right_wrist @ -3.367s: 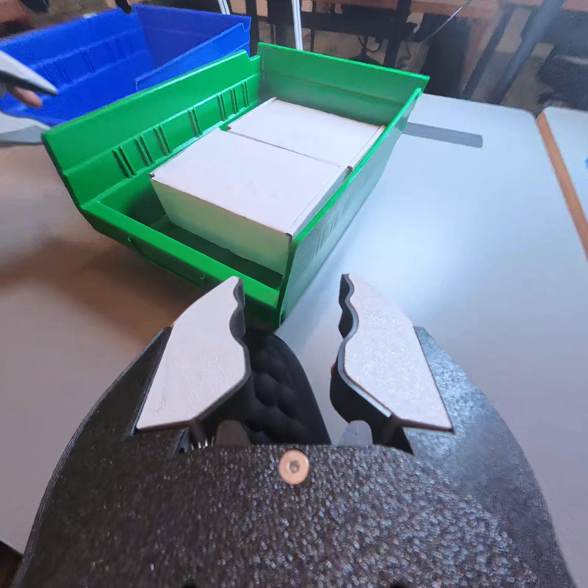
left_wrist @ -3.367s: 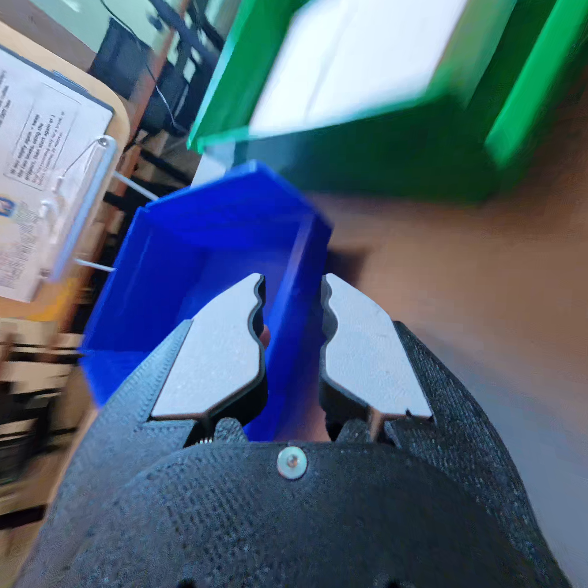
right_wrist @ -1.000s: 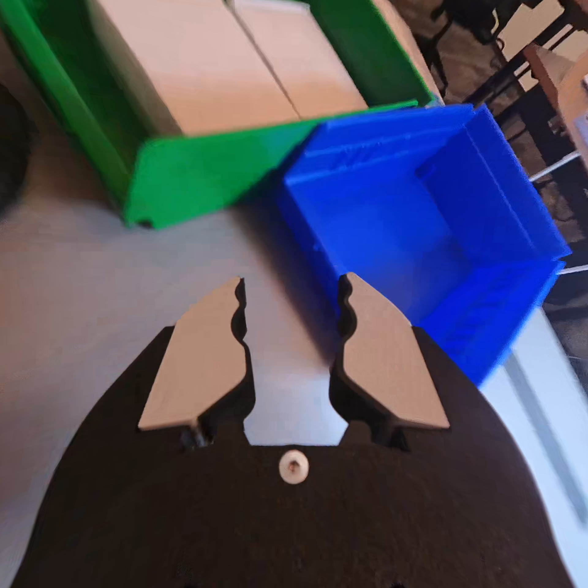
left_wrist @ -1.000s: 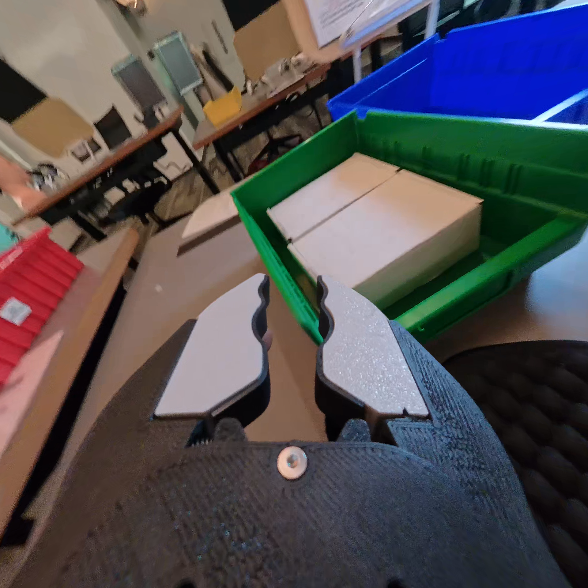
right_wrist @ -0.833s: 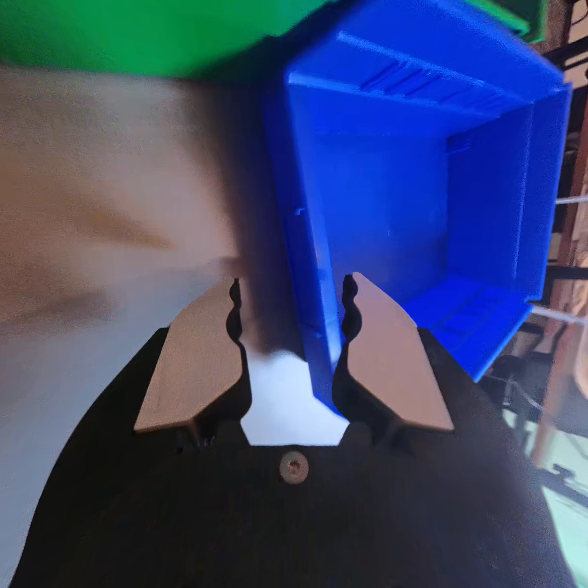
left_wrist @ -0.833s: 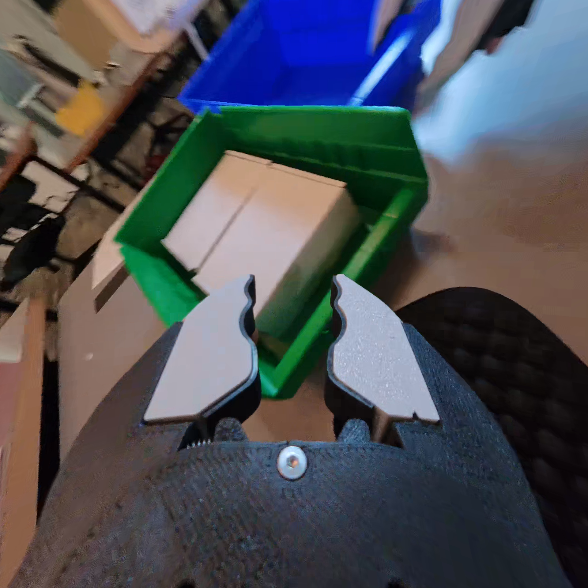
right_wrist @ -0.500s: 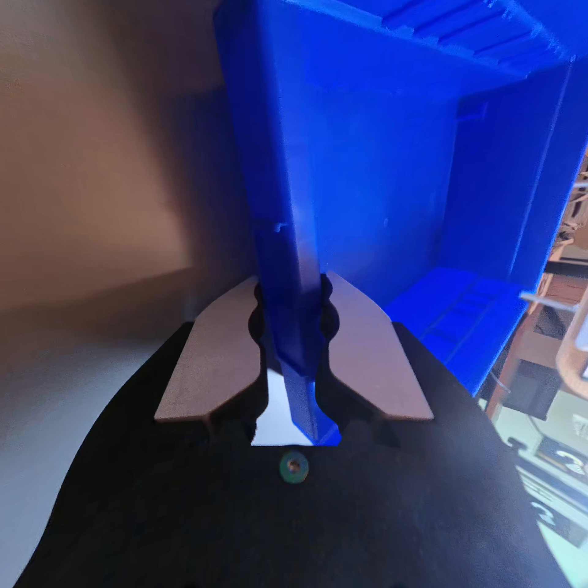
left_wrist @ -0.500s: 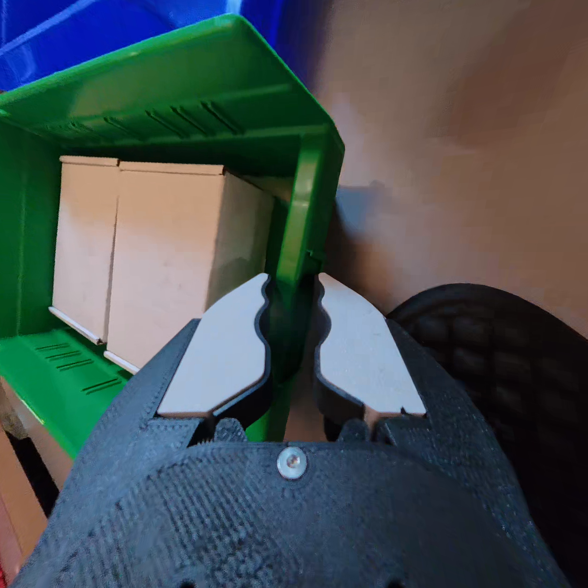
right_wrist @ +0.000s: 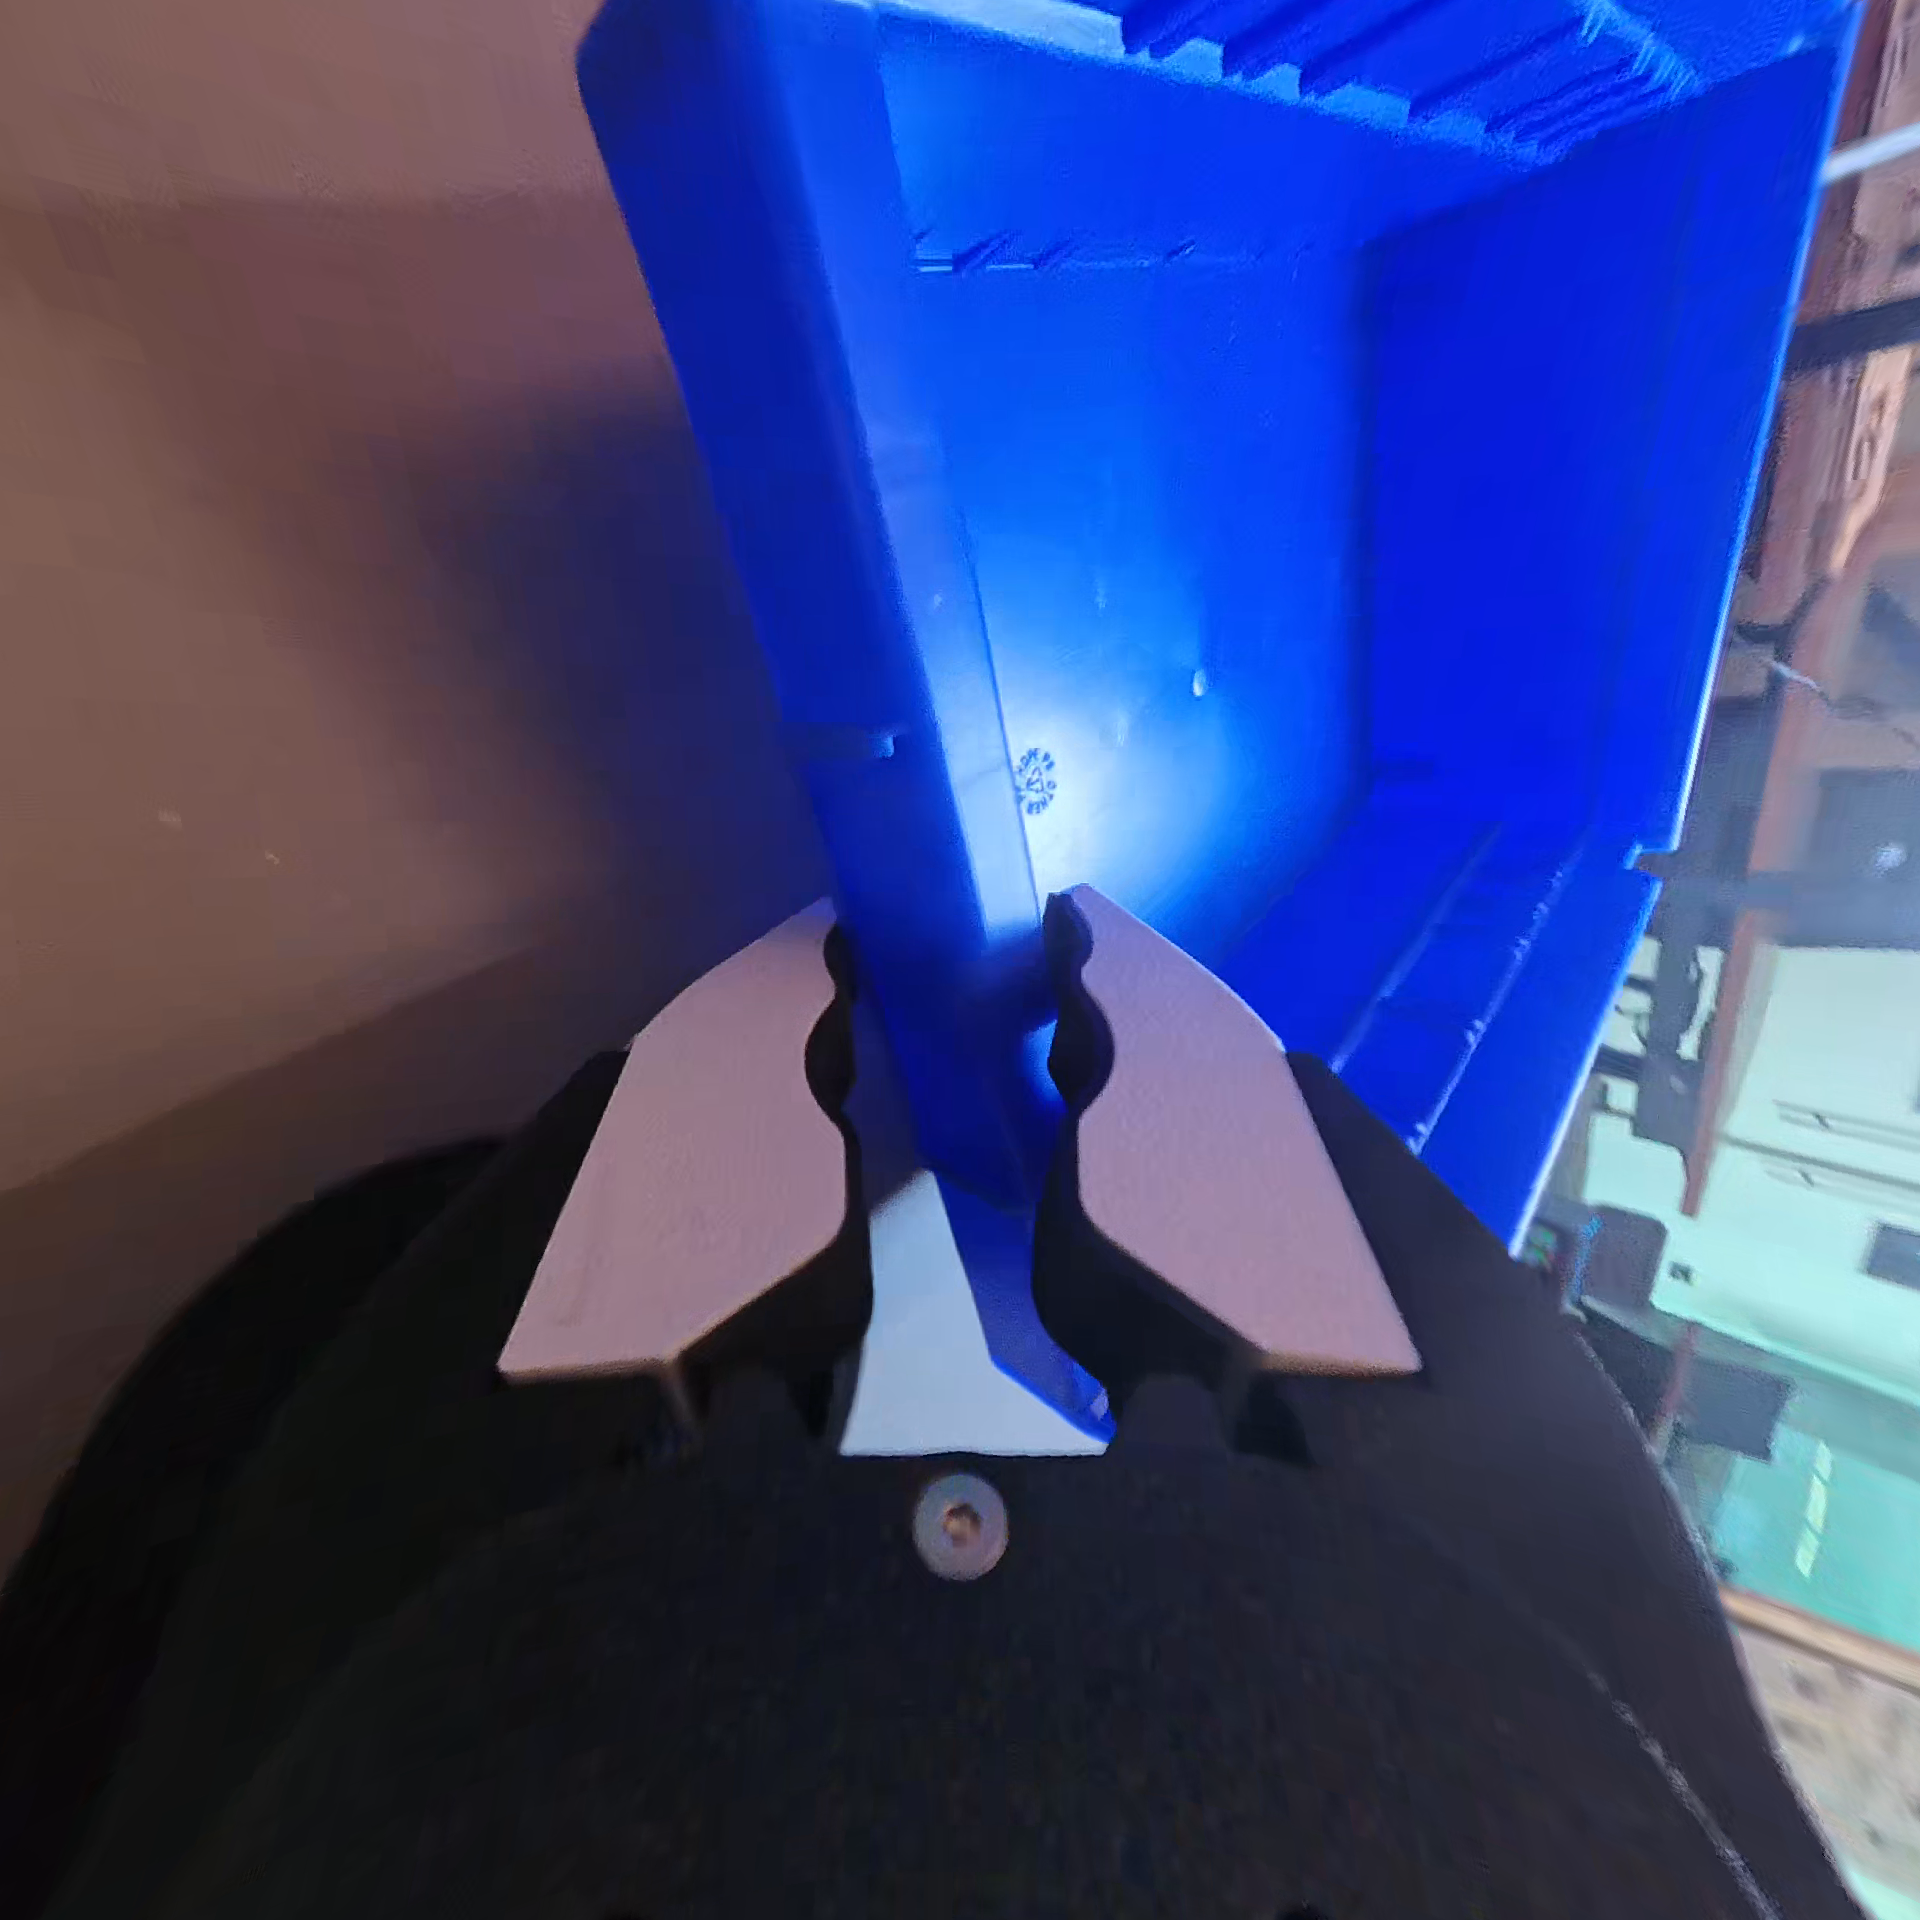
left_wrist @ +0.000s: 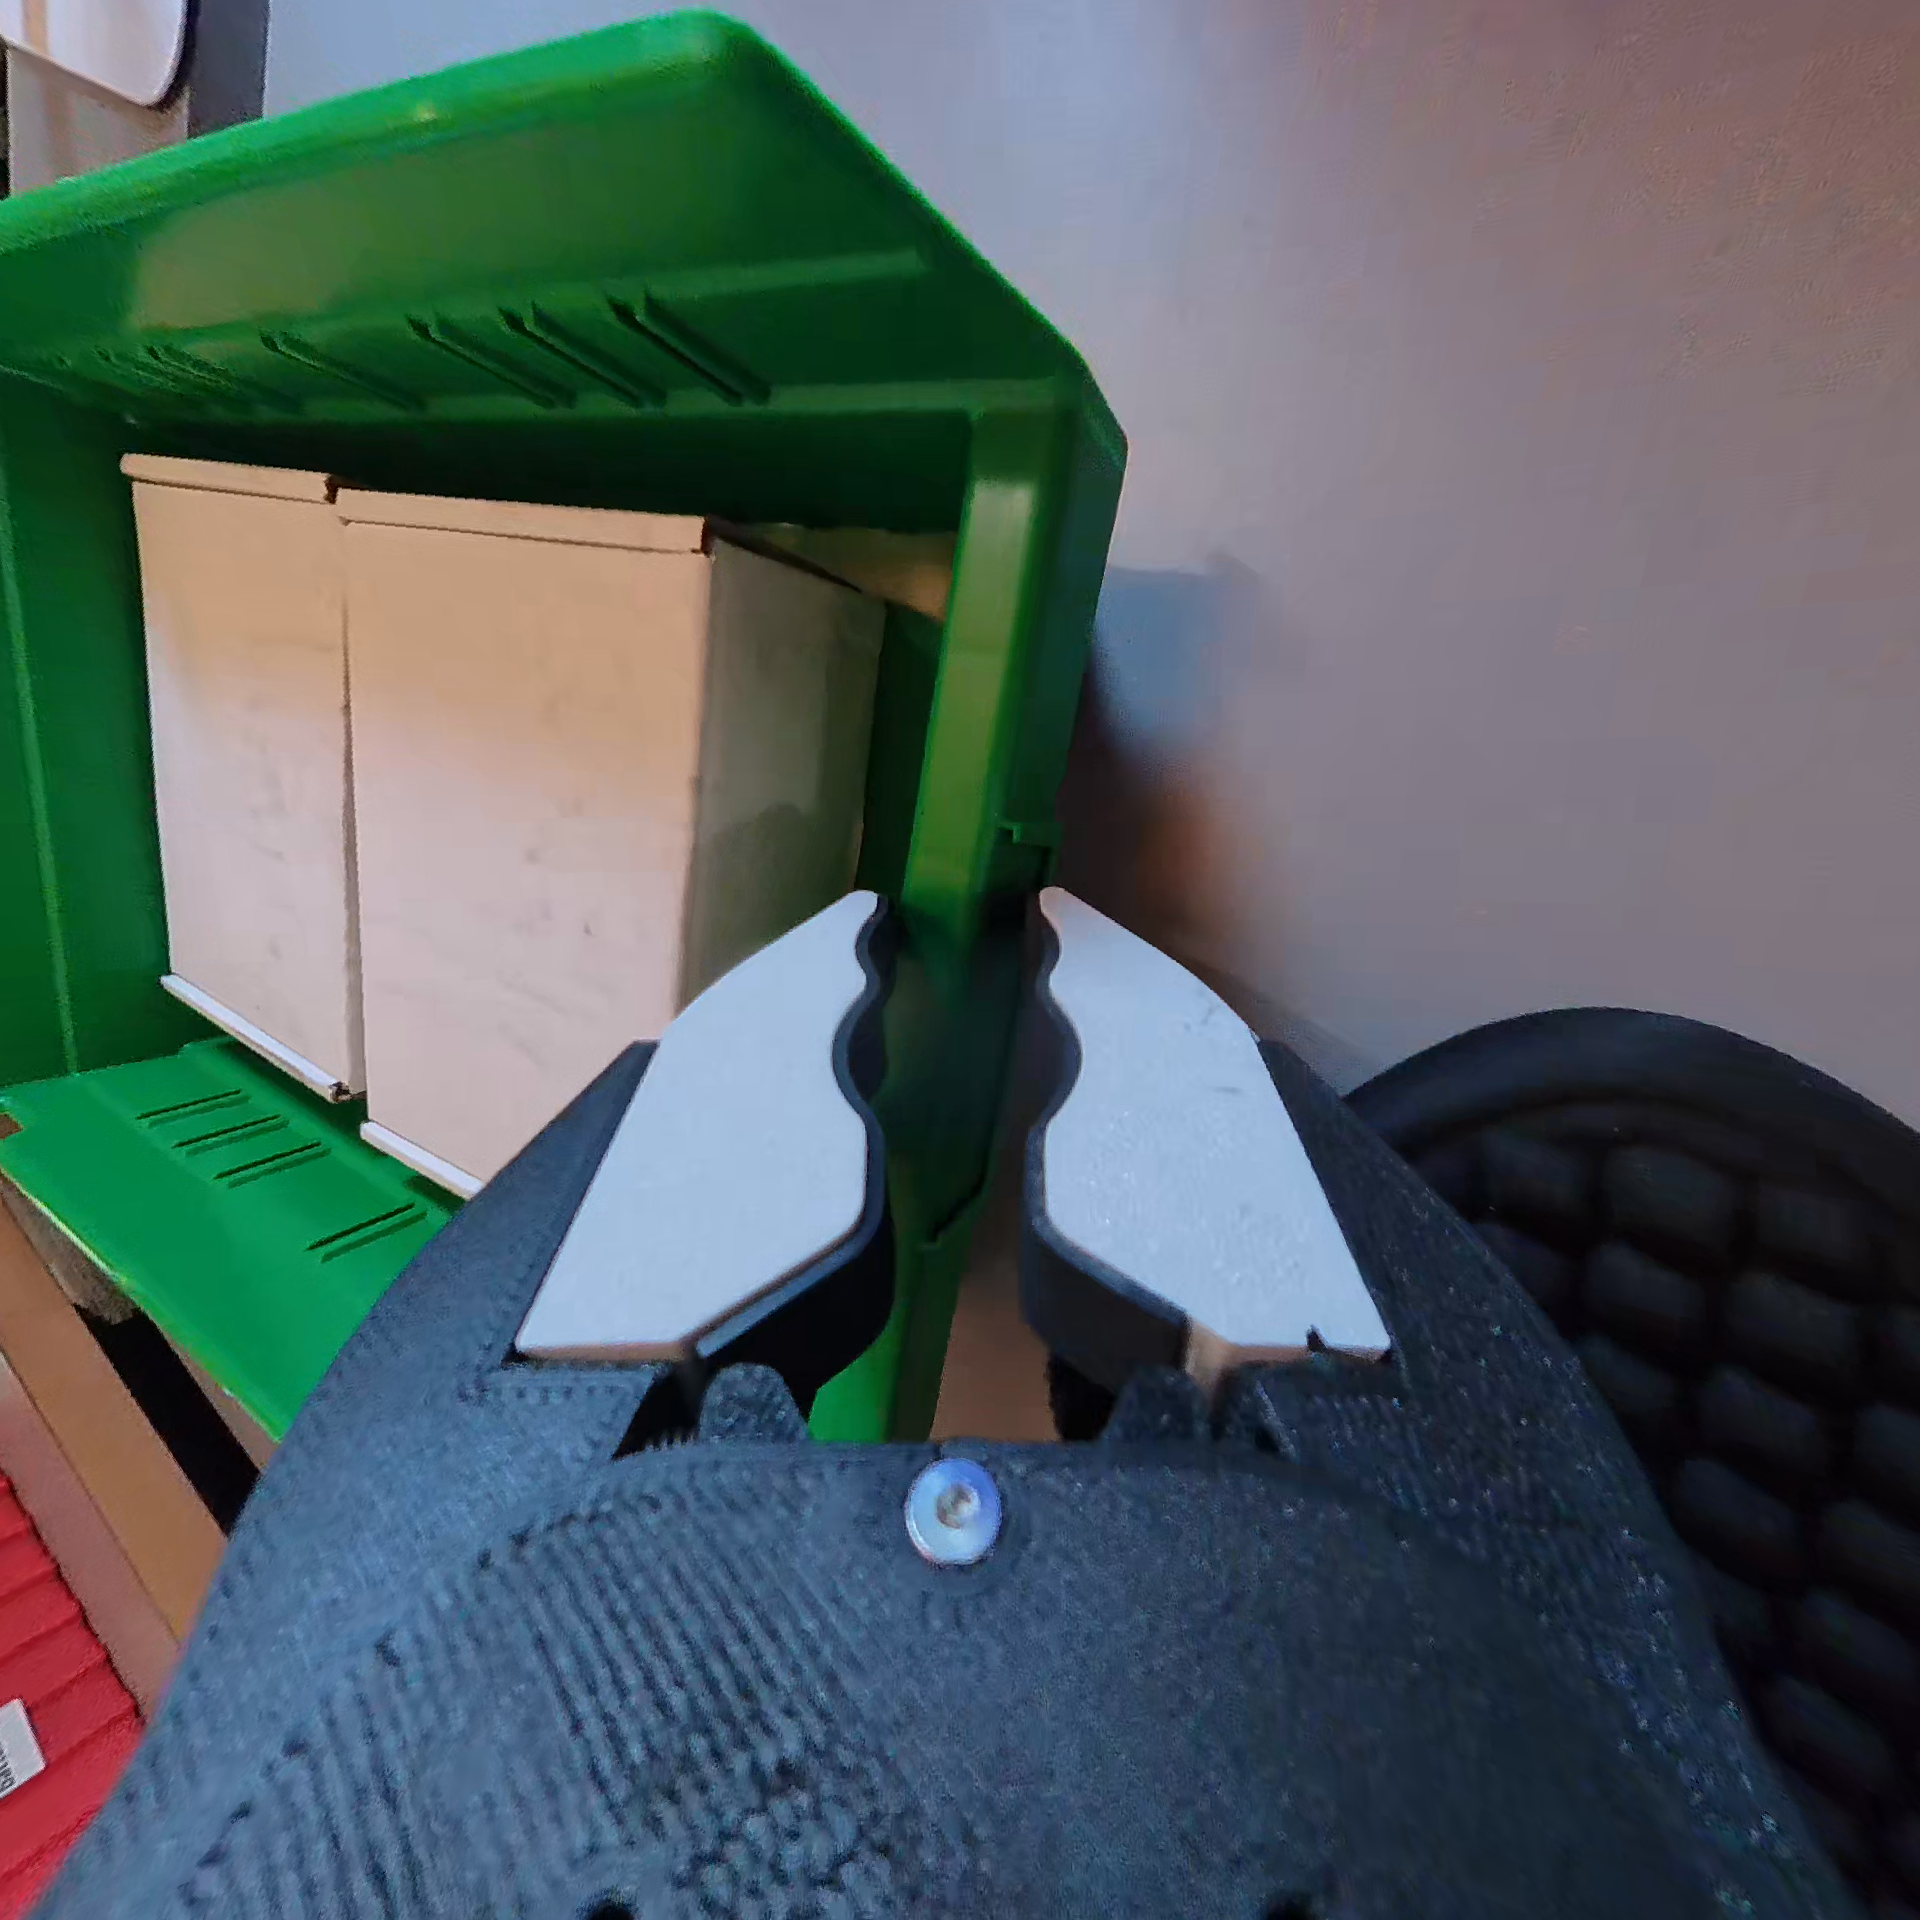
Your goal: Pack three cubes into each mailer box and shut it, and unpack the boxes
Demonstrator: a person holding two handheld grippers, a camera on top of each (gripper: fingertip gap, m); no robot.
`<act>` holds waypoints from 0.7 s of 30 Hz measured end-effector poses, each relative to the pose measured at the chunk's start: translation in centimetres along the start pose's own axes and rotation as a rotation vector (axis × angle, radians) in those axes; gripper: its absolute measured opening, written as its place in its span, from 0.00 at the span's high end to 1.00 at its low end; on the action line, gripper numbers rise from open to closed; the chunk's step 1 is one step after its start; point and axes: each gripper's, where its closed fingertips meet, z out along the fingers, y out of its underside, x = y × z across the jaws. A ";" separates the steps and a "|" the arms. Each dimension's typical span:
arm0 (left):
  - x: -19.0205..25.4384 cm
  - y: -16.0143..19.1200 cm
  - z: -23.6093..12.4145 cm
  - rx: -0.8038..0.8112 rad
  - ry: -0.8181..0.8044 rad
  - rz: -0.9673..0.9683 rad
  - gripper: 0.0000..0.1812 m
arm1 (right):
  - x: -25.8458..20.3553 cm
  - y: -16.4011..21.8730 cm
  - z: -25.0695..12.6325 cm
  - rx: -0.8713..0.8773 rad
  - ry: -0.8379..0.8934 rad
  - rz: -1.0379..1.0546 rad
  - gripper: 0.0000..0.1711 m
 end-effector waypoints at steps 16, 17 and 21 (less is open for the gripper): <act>-5.0 -0.8 3.1 -0.010 -0.084 -0.152 0.87 | 7.9 3.1 8.5 -0.081 0.171 -0.034 0.76; -5.2 -0.8 3.1 0.009 -0.091 -0.155 0.87 | 7.9 2.6 8.2 -0.050 0.163 -0.001 0.72; -5.7 -1.2 2.2 0.124 -0.103 -0.187 0.86 | 6.9 -1.5 5.2 0.186 0.086 0.188 0.68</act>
